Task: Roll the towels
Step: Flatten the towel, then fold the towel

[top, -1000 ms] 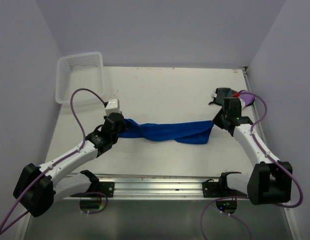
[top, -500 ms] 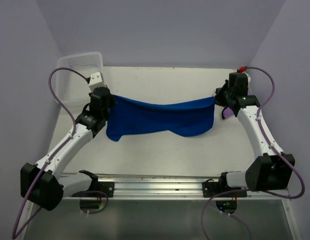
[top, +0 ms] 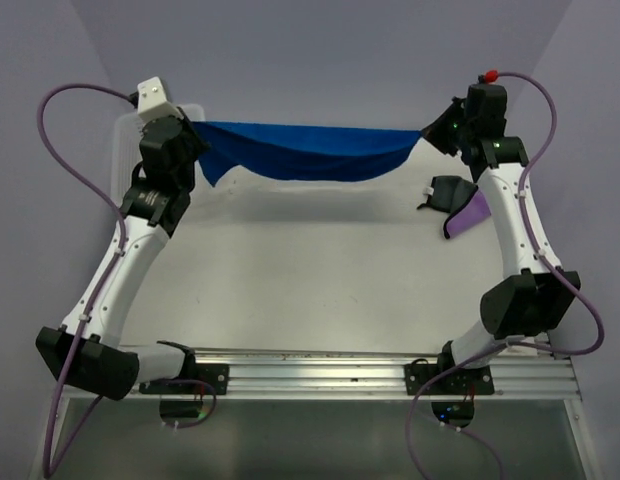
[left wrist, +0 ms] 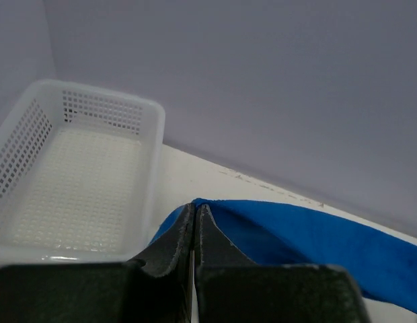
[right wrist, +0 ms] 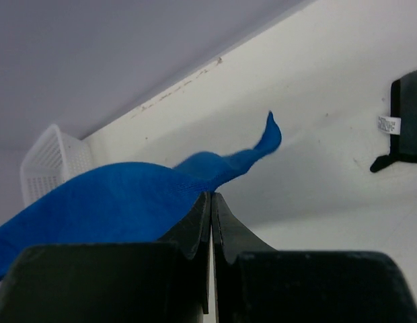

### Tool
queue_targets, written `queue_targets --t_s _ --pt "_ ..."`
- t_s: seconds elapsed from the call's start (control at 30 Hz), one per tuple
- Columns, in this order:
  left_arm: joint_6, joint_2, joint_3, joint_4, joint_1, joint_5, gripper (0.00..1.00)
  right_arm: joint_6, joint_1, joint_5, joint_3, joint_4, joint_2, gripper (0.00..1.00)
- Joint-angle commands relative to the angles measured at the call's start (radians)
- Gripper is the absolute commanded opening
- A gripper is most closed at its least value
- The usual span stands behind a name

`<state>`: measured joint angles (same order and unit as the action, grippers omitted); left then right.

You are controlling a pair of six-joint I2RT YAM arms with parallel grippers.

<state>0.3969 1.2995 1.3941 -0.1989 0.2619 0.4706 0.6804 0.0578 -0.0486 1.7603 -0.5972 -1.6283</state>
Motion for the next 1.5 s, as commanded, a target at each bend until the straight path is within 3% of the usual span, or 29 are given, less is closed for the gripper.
queue_targets --t_s 0.0,0.17,0.23,0.4,0.63,0.67,0.7,0.8,0.9,1.03,1.1,1.13,1.47 --pt "0.011 -0.138 -0.149 -0.014 -0.007 -0.024 0.0 0.01 -0.006 -0.045 -0.115 -0.012 0.123 0.0" --pt "0.112 -0.384 -0.505 -0.031 -0.007 -0.05 0.0 0.03 -0.006 -0.073 -0.567 0.088 0.312 0.0" --pt "0.135 -0.465 -0.602 -0.033 -0.007 -0.062 0.0 0.037 -0.006 -0.062 -0.664 0.112 0.365 0.0" --pt "0.194 -0.691 -0.794 -0.101 -0.006 -0.116 0.0 0.031 -0.006 -0.039 -0.835 0.093 0.493 0.0" --pt "0.27 -0.793 -0.938 -0.122 -0.006 -0.219 0.0 0.061 -0.009 -0.002 -0.982 0.024 0.604 0.02" --pt "0.281 -0.79 -0.961 -0.116 -0.006 -0.242 0.0 0.058 -0.006 -0.007 -0.995 0.017 0.605 0.09" --pt "0.284 -0.786 -0.972 -0.116 -0.006 -0.247 0.0 0.057 -0.007 -0.005 -1.01 0.01 0.607 0.29" --pt "0.284 -0.825 -0.998 -0.116 0.002 -0.234 0.0 0.041 -0.007 0.035 -1.01 -0.036 0.625 0.62" --pt "0.272 -0.865 -1.006 -0.131 0.004 -0.222 0.0 0.031 -0.006 0.047 -0.989 -0.099 0.671 0.7" --pt "0.275 -0.859 -1.012 -0.135 0.01 -0.227 0.0 0.025 -0.007 0.064 -0.998 -0.124 0.737 0.66" --pt "0.278 -0.849 -1.014 -0.135 0.013 -0.227 0.0 0.022 -0.006 0.027 -1.016 -0.116 0.749 0.49" --pt "0.278 -0.849 -1.015 -0.137 0.013 -0.227 0.0 0.016 -0.006 0.012 -1.022 -0.112 0.745 0.47" --pt "0.287 -0.879 -1.02 -0.143 0.017 -0.207 0.0 0.025 -0.004 -0.06 -1.174 0.034 0.619 0.48"
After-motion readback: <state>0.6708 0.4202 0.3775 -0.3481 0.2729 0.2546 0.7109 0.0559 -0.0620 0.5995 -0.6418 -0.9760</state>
